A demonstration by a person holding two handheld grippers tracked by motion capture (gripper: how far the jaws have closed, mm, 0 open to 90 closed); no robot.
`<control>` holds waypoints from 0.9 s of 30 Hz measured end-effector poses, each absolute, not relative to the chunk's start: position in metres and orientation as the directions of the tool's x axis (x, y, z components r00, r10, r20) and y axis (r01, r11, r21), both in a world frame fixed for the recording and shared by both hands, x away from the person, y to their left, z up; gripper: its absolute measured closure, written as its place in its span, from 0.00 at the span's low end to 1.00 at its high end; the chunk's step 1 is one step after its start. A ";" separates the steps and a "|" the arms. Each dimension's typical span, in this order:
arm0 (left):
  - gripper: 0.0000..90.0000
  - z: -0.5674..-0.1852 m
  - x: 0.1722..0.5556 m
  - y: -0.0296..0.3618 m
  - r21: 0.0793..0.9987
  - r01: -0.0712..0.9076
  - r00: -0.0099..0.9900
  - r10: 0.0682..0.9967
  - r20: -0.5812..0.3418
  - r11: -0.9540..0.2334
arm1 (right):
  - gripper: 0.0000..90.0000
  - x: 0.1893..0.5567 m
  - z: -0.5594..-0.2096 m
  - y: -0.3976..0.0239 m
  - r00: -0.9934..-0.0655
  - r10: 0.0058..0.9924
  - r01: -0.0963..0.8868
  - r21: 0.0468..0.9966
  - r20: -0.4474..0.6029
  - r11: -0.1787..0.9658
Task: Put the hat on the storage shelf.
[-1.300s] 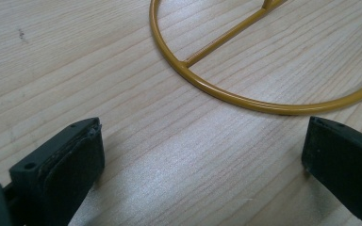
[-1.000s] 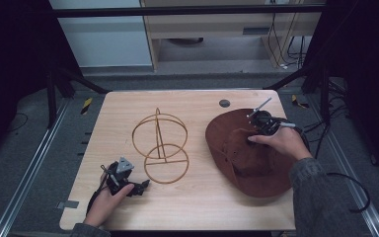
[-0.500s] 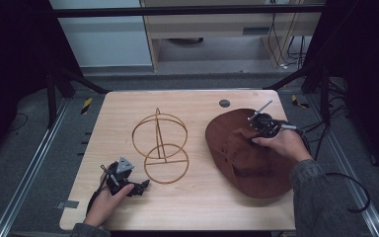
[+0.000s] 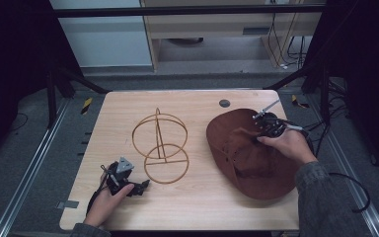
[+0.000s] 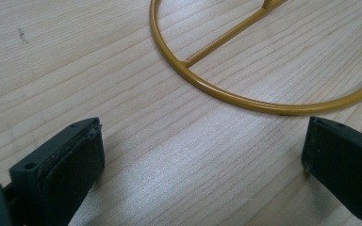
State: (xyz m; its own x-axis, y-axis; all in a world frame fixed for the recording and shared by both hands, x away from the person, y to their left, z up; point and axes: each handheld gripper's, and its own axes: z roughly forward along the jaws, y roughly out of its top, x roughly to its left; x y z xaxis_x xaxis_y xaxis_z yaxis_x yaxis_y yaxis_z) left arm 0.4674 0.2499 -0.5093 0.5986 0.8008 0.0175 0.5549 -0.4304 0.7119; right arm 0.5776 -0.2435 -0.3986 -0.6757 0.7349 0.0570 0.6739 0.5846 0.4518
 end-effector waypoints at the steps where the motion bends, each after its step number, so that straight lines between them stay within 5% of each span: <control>1: 0.00 -0.509 0.467 0.250 0.712 0.555 0.599 0.801 0.017 -0.431 | 0.97 0.577 -0.398 -0.244 -0.675 0.735 0.673 0.456 0.056 0.583; 14: 0.00 -0.509 0.467 0.250 0.712 0.555 0.599 0.801 0.017 -0.431 | 0.97 0.558 -0.369 -0.246 -0.687 0.723 0.635 0.545 0.075 0.547; 27: 0.00 -0.509 0.467 0.250 0.712 0.556 0.597 0.802 0.017 -0.429 | 0.98 0.518 -0.293 -0.245 -0.720 0.692 0.518 0.707 0.055 0.482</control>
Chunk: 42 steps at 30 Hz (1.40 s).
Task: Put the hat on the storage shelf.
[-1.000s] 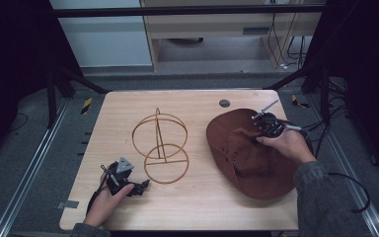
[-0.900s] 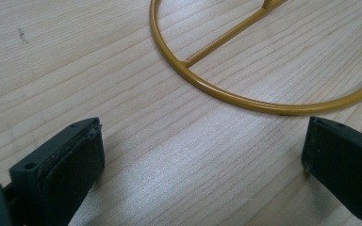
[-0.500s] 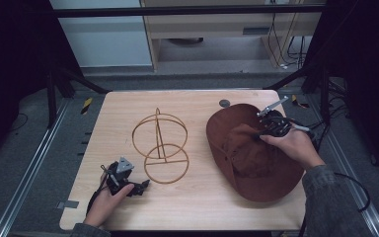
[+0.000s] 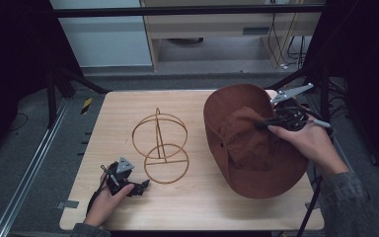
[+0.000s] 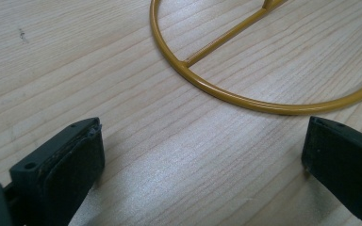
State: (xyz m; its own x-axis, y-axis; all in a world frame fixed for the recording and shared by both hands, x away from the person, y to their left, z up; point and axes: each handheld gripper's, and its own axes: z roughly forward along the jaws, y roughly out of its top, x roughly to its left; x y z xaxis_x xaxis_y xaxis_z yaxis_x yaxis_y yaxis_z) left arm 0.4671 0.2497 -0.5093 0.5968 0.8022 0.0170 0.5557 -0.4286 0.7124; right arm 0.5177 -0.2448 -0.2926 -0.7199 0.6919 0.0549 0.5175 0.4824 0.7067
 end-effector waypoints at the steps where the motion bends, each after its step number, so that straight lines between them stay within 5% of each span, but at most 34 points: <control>1: 0.00 -0.509 0.467 0.250 0.712 0.556 0.596 0.802 0.017 -0.428 | 0.98 0.515 -0.288 -0.243 -0.721 0.691 0.510 0.714 0.050 0.481; 42: 0.00 -0.509 0.467 0.250 0.711 0.557 0.596 0.803 0.017 -0.429 | 0.98 0.486 -0.186 -0.179 -0.802 0.596 0.321 0.810 -0.042 0.490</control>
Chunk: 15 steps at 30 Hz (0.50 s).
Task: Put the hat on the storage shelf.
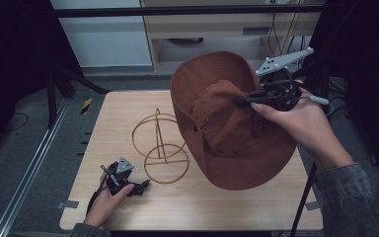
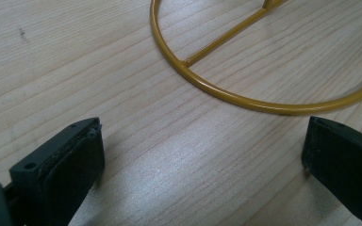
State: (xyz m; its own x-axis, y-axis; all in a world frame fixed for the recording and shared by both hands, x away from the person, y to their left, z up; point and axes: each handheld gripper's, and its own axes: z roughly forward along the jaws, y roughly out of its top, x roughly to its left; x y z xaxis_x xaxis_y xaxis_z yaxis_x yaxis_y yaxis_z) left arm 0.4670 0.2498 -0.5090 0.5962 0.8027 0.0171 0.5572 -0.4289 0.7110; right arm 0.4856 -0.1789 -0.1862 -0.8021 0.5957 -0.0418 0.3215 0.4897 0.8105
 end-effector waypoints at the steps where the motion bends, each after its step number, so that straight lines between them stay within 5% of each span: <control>1: 0.00 -0.509 0.467 0.250 0.711 0.557 0.596 0.803 0.018 -0.429 | 0.98 0.486 -0.186 -0.178 -0.803 0.595 0.318 0.815 -0.041 0.485; 15: 0.00 -0.509 0.467 0.250 0.711 0.557 0.596 0.803 0.018 -0.429 | 0.97 0.491 -0.174 -0.146 -0.833 0.553 0.280 0.835 -0.034 0.473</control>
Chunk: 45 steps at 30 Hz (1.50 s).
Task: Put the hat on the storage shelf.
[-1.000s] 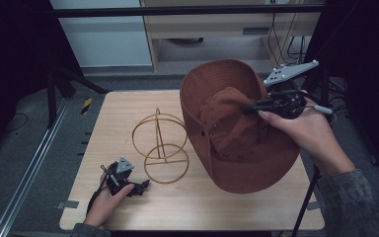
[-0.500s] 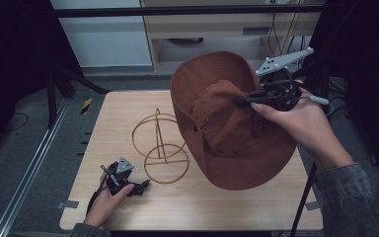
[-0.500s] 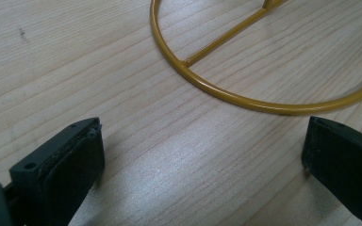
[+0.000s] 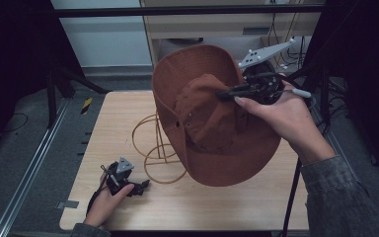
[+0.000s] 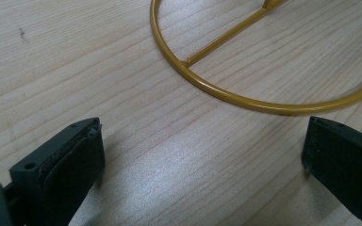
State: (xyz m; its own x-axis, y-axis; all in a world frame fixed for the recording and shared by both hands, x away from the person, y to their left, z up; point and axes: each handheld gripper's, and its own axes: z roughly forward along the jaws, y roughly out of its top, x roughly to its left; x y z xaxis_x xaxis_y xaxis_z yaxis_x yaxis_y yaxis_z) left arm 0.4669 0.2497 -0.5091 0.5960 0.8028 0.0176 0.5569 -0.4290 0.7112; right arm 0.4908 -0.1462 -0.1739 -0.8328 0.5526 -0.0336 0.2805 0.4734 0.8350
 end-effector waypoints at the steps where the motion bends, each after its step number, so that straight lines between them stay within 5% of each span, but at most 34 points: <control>1: 0.00 -0.509 0.467 0.250 0.711 0.557 0.596 0.803 0.018 -0.429 | 0.97 0.491 -0.173 -0.144 -0.835 0.549 0.277 0.835 -0.036 0.476; 45: 0.00 -0.509 0.467 0.250 0.709 0.559 0.598 0.801 0.014 -0.430 | 0.97 0.517 -0.175 -0.061 -0.880 0.475 0.243 0.859 0.000 0.450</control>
